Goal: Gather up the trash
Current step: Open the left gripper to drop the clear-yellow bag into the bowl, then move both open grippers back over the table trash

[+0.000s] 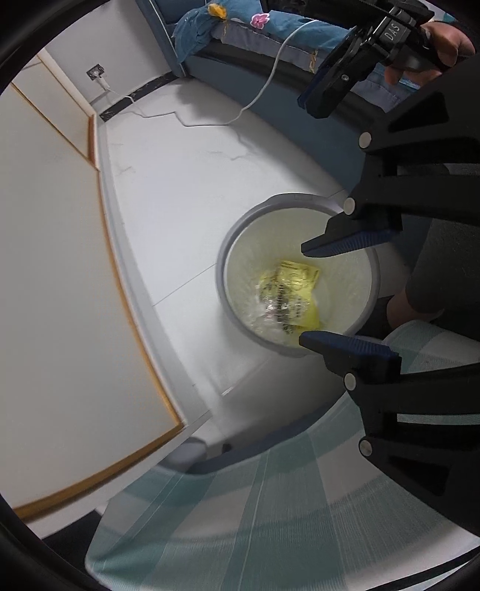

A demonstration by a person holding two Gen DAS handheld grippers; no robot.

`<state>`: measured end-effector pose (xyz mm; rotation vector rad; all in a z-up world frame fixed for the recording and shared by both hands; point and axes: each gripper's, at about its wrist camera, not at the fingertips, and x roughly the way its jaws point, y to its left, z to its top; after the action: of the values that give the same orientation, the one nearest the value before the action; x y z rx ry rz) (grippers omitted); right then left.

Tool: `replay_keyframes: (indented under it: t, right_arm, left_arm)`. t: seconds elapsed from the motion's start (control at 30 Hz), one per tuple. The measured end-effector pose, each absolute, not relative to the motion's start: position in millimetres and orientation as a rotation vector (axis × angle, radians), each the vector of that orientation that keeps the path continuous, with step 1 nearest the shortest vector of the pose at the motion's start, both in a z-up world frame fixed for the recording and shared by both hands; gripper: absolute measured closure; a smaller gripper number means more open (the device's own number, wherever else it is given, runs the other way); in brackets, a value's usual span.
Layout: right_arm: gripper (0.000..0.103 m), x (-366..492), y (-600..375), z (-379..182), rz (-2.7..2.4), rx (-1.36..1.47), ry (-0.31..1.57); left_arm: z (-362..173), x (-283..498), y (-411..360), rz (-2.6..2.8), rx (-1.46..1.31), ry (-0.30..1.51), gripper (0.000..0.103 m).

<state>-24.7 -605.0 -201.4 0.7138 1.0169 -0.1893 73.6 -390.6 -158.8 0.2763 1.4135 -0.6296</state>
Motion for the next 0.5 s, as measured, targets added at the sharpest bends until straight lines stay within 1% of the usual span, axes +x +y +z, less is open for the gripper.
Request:
replay_keyframes:
  t: [0.03,0.1,0.17,0.33,0.4,0.5]
  right_arm:
    - [0.015,-26,-604,-198,-0.189,0.707,1.012]
    - [0.015,-27,-601,-190,-0.188,0.698,1.0]
    - [0.013,-29,-599,-182,-0.186,0.686,0.986]
    - [0.011,-33,-589,-153,-0.178,0.648,0.933]
    - [0.01,-35,-584,-140,-0.167,0.634,0.904]
    - [0.009,-36,-576,-120,-0.152,0.608,0.864]
  left_arm:
    - [-153,72,-389,-0.634,0.274,1.391,0.065]
    - [-143,70,-384,-0.633,0.268,1.35,0.054]
    - [-134,67,-380,-0.632,0.251,1.304,0.047]
    - [-103,63,-361,-0.604,0.226,1.193,0.044]
    - [-88,62,-348,-0.569,0.213,1.136,0.036]
    - [-68,61,-330,-0.535,0.186,1.059,0.034]
